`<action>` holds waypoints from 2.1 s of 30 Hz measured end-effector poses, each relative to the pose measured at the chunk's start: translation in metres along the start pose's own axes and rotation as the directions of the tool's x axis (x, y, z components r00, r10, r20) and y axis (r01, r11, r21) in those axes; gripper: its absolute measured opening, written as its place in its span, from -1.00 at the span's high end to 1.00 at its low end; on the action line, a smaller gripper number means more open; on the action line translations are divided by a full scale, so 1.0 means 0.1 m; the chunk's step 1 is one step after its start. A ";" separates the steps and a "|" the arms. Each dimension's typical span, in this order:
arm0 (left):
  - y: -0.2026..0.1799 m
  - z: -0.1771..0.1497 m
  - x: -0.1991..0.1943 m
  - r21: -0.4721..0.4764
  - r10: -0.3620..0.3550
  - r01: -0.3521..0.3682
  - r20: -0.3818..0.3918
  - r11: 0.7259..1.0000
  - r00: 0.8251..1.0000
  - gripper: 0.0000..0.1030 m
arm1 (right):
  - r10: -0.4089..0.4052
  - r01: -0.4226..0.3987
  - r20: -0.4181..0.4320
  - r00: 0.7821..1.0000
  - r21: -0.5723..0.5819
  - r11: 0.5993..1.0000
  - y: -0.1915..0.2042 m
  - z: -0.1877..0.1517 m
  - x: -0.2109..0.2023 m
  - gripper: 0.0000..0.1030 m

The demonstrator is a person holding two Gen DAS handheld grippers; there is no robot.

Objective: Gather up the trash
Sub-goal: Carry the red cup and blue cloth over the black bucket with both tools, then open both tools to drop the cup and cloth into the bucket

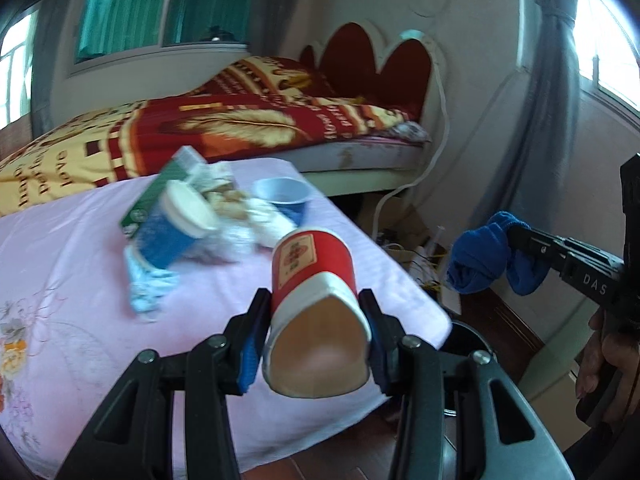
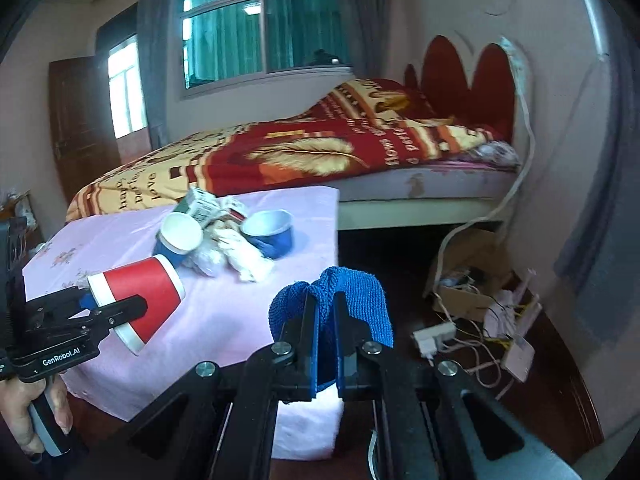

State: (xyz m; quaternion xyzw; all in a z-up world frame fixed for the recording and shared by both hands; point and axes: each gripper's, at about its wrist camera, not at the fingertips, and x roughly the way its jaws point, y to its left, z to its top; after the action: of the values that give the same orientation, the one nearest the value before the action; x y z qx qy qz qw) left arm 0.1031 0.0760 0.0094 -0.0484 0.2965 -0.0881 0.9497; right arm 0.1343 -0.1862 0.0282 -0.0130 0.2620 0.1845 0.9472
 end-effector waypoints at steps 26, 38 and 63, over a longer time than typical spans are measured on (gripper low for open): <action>-1.63 -0.31 0.54 0.192 -0.227 0.254 -0.153 0.948 0.962 0.12 | -0.177 0.192 -0.101 0.979 0.161 0.968 -1.25 -0.76 -0.60 0.88; -1.94 -0.64 0.96 0.228 -0.239 0.310 -0.292 0.923 0.926 0.12 | -0.128 0.178 -0.201 0.971 0.250 0.952 -1.65 -1.21 -0.44 0.88; -1.86 -1.15 1.74 0.186 -0.119 0.216 -0.430 0.958 0.895 -0.93 | -0.262 0.392 -0.479 0.838 0.195 0.899 -2.20 -1.95 0.53 -1.00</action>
State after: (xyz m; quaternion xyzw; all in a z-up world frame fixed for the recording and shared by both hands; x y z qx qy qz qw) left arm 0.1525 -0.1447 -0.1546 0.0556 0.4734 -0.2119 0.8532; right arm 0.1587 -0.3963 -0.1823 0.0370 0.4871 -0.0289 0.8721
